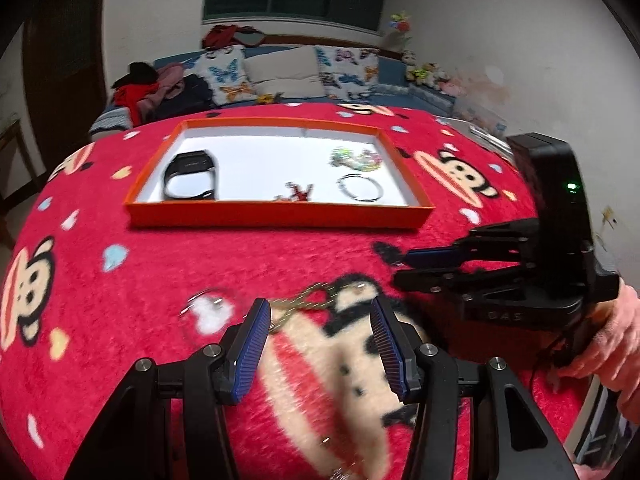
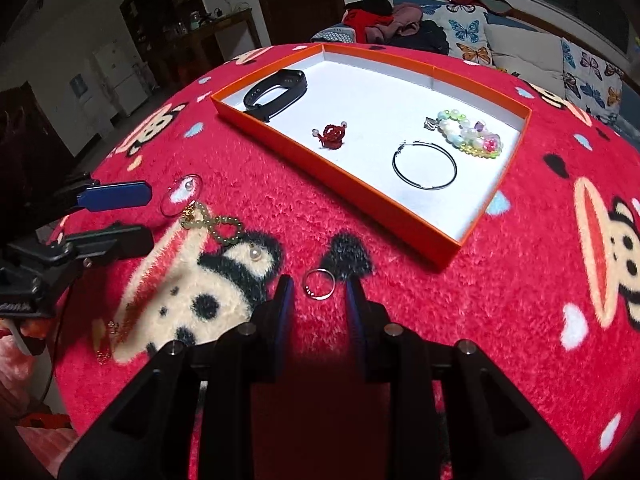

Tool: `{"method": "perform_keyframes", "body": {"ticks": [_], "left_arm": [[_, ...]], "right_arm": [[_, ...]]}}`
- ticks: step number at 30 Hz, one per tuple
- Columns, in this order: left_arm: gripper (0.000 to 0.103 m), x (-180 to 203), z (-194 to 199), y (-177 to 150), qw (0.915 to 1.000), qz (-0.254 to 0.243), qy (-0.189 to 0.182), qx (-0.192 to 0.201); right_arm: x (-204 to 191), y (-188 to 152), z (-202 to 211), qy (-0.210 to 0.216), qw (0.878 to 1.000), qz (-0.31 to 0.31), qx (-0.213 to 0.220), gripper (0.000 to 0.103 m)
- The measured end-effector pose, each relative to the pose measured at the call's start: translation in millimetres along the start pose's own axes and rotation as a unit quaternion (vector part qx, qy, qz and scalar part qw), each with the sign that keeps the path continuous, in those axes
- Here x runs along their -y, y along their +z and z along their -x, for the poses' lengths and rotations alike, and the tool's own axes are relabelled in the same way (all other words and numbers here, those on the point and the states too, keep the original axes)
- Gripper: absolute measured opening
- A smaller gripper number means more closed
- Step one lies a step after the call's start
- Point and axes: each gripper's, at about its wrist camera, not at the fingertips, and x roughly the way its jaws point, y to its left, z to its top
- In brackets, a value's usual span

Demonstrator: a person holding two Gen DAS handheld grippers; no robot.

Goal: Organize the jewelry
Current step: 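Move the right tool over the small silver ring while the left tool approaches the gold chain, then close the right tool on the silver ring while the left tool grasps the gold chain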

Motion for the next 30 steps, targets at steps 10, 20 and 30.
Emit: {"method": "perform_keyframes", "body": {"ticks": [10, 20, 30], "left_arm": [[0.045, 15, -32, 8, 0.9995, -0.026, 0.002, -0.018], [0.045, -14, -27, 1, 0.9973, -0.063, 0.025, -0.028], [0.028, -31, -17, -10, 0.9983, -0.045, 0.028, -0.023]], "right_arm": [[-1, 0, -1, -0.001, 1.000, 0.013, 0.004, 0.023], [6, -3, 2, 0.014, 1.000, 0.008, 0.007, 0.018], [7, -2, 0, 0.018, 1.000, 0.003, 0.008, 0.018]]}}
